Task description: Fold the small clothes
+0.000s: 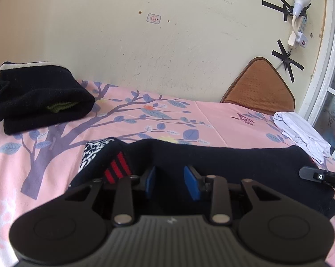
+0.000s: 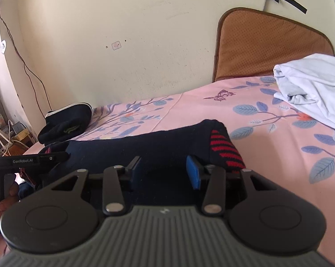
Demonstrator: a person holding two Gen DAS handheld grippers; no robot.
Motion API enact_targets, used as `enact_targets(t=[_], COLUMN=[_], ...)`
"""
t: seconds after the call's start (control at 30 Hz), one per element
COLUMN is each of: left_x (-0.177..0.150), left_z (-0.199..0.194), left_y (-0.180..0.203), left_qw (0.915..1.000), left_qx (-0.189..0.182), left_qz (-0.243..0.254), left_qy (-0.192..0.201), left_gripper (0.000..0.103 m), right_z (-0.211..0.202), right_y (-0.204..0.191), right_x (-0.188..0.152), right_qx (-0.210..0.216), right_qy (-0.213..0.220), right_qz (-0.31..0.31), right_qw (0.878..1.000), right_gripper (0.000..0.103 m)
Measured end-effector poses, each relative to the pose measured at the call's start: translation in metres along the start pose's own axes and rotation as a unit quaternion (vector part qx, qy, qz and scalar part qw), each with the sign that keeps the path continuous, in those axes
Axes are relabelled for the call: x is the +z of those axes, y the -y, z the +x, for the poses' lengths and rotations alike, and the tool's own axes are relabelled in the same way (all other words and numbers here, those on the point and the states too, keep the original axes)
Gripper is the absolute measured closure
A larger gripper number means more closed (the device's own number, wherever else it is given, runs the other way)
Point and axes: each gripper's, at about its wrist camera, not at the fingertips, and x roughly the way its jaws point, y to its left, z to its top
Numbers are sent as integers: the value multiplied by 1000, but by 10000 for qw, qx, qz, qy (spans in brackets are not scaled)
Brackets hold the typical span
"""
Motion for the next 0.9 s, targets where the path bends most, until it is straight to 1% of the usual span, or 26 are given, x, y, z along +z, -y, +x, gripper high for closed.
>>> enact_targets(t=[0.23,0.53,0.67,0.8,0.9], left_x=[-2,-3,-4,-5,-4], left_z=[-1,0,0,0,0], left_y=[8,8,8,11,10], left_qw=[9996,9995,9994,9992,9991], left_qx=[146,111,25,22,10], left_qz=[247,284,330,405,411], left_qy=[59,65,65,73,72], left_gripper=[68,65,57,52,52], right_z=[1,1,1,1,1], right_y=[1,-4,-6,-7,-8], right_x=[1,-1,-2,-2,-2], right_qx=[75,68,69,60,54], right_qy=[33,53,60,62,65], right_qz=[50,12,20,11,17], right_qw=[10000,10000,10000,10000,10000], right_gripper=[50,44,43,42,42])
